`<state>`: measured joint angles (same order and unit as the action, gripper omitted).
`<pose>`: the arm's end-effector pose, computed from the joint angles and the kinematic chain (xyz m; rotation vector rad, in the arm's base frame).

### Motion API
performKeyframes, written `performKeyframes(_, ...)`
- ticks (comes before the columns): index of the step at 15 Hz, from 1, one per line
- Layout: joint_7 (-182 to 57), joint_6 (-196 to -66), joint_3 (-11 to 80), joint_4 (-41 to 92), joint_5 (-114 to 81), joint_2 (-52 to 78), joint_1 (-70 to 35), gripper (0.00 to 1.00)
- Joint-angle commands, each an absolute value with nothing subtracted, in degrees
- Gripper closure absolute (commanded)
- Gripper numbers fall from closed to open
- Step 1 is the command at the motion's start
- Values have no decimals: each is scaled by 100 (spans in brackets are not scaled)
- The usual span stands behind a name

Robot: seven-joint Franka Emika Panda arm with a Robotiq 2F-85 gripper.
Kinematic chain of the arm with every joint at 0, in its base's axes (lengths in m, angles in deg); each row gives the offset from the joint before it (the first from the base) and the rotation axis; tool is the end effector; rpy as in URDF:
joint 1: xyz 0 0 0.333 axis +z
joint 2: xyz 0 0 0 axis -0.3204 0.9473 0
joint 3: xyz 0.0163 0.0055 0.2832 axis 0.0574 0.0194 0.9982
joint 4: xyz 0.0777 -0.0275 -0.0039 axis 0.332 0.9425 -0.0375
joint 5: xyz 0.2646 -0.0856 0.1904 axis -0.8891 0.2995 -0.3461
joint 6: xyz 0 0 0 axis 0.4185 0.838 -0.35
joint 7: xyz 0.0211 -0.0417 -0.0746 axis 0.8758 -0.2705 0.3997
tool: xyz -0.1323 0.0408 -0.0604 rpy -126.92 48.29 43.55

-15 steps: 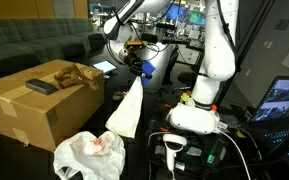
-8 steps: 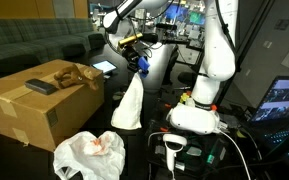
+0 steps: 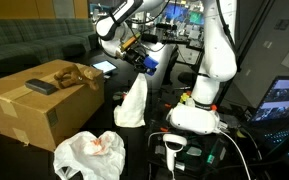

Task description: Put the turnip plushie on the table, then the moose on the box, then the white towel on the table, then the blue sponge on the box, then the duster on the table, lastly, the plastic on the box

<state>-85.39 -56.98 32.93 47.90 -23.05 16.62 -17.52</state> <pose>0.3425 -0.0137 0.2735 2.2480 -0.6690 -1.7502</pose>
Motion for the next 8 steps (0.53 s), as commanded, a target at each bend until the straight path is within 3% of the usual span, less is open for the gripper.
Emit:
performKeyframes(1, -7683, -5331, 3484, 4663, -1467, 1694, -1676, 97)
performKeyframes(8, -8563, -4259, 3150, 4192, -524, 2081, -1708, 97)
